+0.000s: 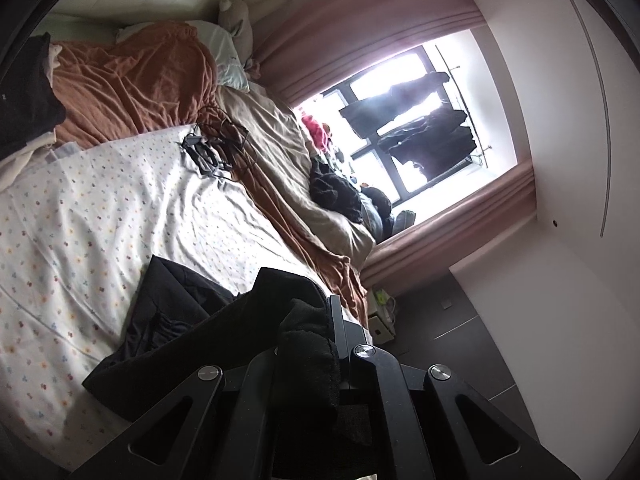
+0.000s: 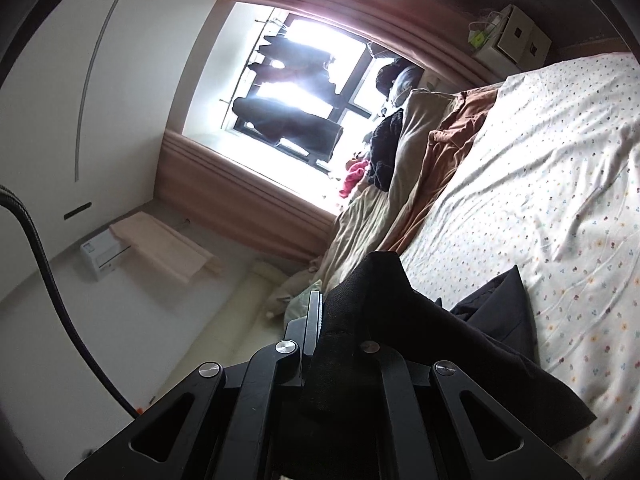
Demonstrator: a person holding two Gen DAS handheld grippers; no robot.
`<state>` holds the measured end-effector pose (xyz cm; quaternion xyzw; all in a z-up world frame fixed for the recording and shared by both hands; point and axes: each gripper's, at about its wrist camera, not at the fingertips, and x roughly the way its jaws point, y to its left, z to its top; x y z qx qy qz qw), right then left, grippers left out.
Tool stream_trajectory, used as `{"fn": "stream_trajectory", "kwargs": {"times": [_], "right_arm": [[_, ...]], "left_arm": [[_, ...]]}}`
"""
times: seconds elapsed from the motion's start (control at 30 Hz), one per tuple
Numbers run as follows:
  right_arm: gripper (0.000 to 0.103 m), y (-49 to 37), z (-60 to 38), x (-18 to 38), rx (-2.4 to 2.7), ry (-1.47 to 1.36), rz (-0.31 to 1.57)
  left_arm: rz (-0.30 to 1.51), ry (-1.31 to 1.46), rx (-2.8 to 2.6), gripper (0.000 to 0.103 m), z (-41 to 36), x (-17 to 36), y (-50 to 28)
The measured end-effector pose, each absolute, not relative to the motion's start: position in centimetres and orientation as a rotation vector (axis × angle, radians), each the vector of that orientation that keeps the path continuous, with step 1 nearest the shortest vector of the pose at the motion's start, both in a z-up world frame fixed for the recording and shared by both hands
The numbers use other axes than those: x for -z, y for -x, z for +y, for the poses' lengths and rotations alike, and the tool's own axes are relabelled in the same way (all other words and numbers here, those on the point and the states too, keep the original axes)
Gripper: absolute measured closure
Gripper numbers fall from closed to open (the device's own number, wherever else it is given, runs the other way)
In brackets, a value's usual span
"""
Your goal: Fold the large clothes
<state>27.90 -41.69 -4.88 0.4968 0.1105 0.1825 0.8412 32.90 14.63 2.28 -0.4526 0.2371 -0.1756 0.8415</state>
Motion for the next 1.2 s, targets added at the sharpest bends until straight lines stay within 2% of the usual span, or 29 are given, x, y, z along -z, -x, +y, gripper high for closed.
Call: {"fn": "stream_trajectory", "kwargs": {"times": [0.33,0.7,0.73,0.77,0.8,0.83,0.87,0.9,0.93,1.0,1.2], "right_arm": [[0.098,-34.8,-41.4,8.4,-0.349,-1.067,0.314],[0.098,-40.5,-41.4,14.7,-0.253,-1.101,0.412],[0.095,-41.0,-41.4,15.0,-0.237,-1.093,0.419],[0.094,-41.2,-41.3,15.3,-0.212,-1.086,0.425],[0.089,-41.5,-41.3,15.7,-0.192,-1.08,0.438],[0.067,-41.8,-41.3,16.0,-0.181,-1.08,0.453],[0.052,-42.0,-41.4,16.3,-0.164,-1.08,0.463],[0.051,-41.8,-41.5,16.6,-0.146,-1.076,0.466],[0.051,-41.7,-41.6,16.8,-0.136,-1.068,0.472],[0.051,-41.4,-41.9,17.3,-0.117,-1.061,0.493],[0.051,-40.5,-41.9,17.5,-0.058,-1.005,0.552]], "left_arm": [[0.578,0.972,0.31,0.101,14.7,2.5,-40.1],[0.702,0.963,0.263,0.101,14.0,9.7,-48.2],[0.717,0.96,0.254,0.101,13.9,10.3,-48.8],[0.736,0.965,0.255,0.098,13.8,10.9,-49.5],[0.751,0.97,0.261,0.09,13.7,11.5,-50.0],[0.764,0.971,0.258,0.082,13.6,12.0,-50.5],[0.771,0.969,0.252,0.06,13.5,12.4,-50.8],[0.769,0.967,0.241,0.04,13.6,12.8,-50.8],[0.754,0.969,0.234,0.035,13.7,12.9,-50.7],[0.722,0.967,0.238,0.031,13.9,13.0,-50.2],[0.776,0.886,0.136,0.031,14.8,14.1,-48.7]]}}
